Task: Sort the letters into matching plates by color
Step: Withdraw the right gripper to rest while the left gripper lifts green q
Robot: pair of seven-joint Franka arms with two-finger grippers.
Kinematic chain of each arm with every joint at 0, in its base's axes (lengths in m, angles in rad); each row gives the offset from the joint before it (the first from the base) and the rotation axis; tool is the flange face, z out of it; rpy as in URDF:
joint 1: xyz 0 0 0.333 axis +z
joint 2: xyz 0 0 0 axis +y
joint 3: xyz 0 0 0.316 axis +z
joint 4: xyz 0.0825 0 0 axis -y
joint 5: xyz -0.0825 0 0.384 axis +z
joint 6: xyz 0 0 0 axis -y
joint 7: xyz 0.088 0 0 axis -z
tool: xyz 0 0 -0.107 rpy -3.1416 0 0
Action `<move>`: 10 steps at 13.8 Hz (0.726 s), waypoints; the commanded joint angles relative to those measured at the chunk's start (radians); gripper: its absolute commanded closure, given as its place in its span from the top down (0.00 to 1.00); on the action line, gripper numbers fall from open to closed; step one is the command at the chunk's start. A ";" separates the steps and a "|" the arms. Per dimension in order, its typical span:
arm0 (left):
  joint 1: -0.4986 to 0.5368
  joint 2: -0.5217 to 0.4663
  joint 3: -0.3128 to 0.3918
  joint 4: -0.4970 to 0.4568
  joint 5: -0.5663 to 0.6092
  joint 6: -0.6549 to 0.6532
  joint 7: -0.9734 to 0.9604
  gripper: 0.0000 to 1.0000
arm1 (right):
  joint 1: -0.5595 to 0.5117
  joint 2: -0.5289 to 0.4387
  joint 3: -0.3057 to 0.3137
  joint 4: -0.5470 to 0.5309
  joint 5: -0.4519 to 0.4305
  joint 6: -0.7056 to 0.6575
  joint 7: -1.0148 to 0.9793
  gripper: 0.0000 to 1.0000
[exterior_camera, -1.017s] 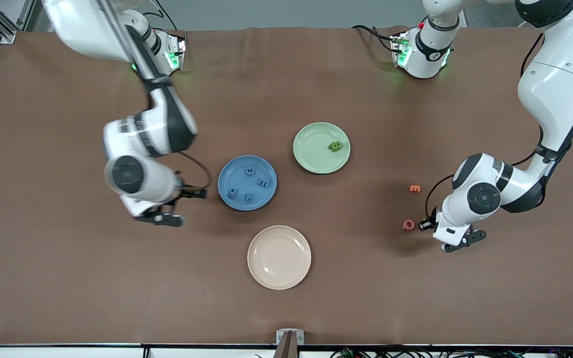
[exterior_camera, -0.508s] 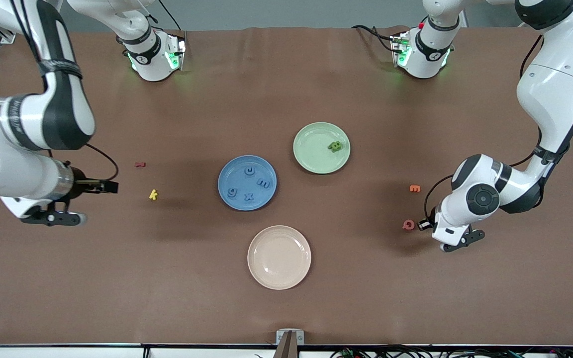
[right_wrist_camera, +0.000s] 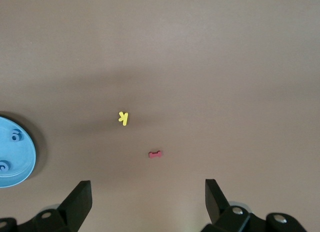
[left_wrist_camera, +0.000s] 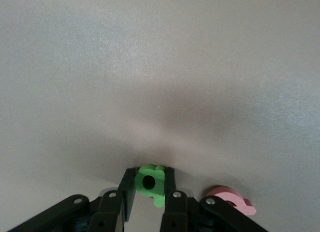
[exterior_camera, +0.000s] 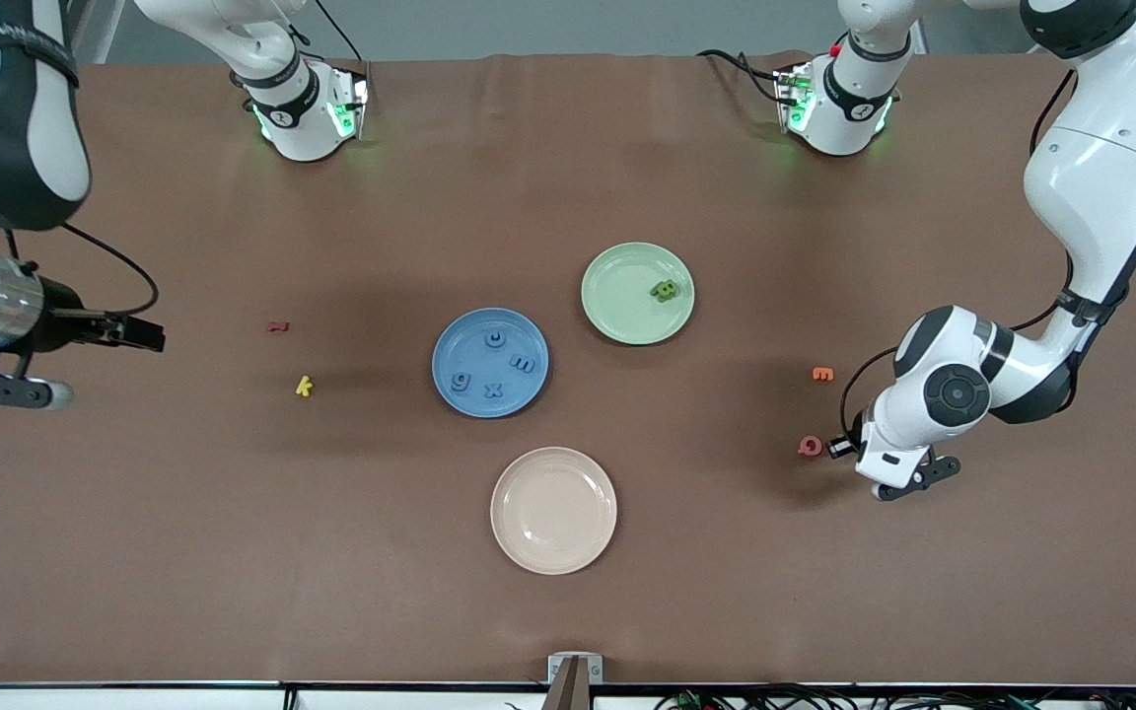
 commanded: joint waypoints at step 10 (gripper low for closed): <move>0.009 -0.072 -0.258 -0.048 0.010 -0.218 -0.248 0.00 | -0.086 -0.005 0.021 0.026 -0.001 -0.022 -0.062 1.00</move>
